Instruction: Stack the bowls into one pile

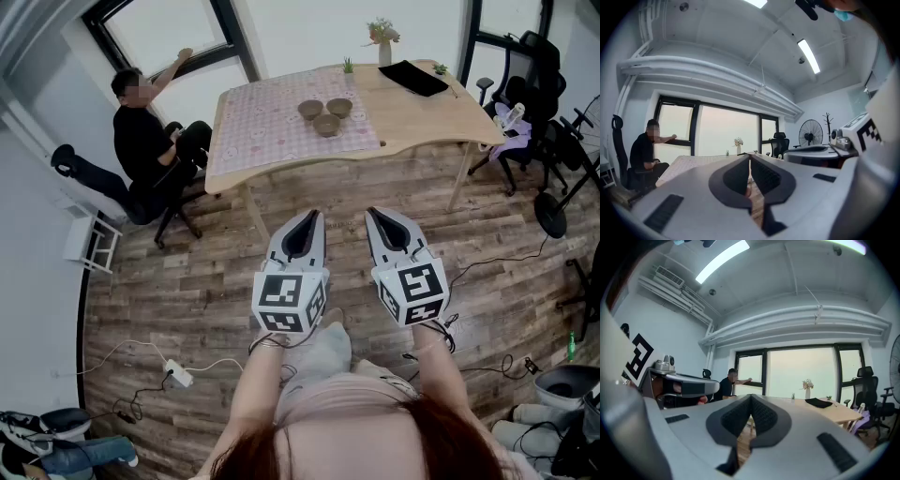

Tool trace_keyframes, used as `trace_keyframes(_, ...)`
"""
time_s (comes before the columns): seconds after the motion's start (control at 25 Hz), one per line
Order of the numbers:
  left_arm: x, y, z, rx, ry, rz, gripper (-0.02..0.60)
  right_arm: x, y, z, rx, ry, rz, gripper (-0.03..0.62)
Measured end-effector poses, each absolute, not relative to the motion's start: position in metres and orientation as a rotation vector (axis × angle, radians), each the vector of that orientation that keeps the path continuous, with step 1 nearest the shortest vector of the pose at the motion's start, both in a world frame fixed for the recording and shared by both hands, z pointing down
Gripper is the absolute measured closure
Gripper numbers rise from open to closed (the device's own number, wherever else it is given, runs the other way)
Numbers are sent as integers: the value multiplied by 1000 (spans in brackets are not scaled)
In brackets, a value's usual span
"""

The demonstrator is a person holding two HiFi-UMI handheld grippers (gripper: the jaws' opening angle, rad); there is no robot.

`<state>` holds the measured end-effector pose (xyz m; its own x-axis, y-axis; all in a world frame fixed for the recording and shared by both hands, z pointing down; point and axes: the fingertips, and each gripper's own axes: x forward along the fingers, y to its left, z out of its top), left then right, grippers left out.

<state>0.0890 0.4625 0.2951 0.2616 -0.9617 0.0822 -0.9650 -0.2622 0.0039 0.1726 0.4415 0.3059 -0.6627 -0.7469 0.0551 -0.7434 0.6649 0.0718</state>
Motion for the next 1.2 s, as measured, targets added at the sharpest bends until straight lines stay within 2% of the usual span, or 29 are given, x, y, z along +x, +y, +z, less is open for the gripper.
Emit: trace_keyframes(1.2, 15, 285, 318, 2505, -1709, 118, 566, 94, 264, 326, 1337, -2718, 17, 597)
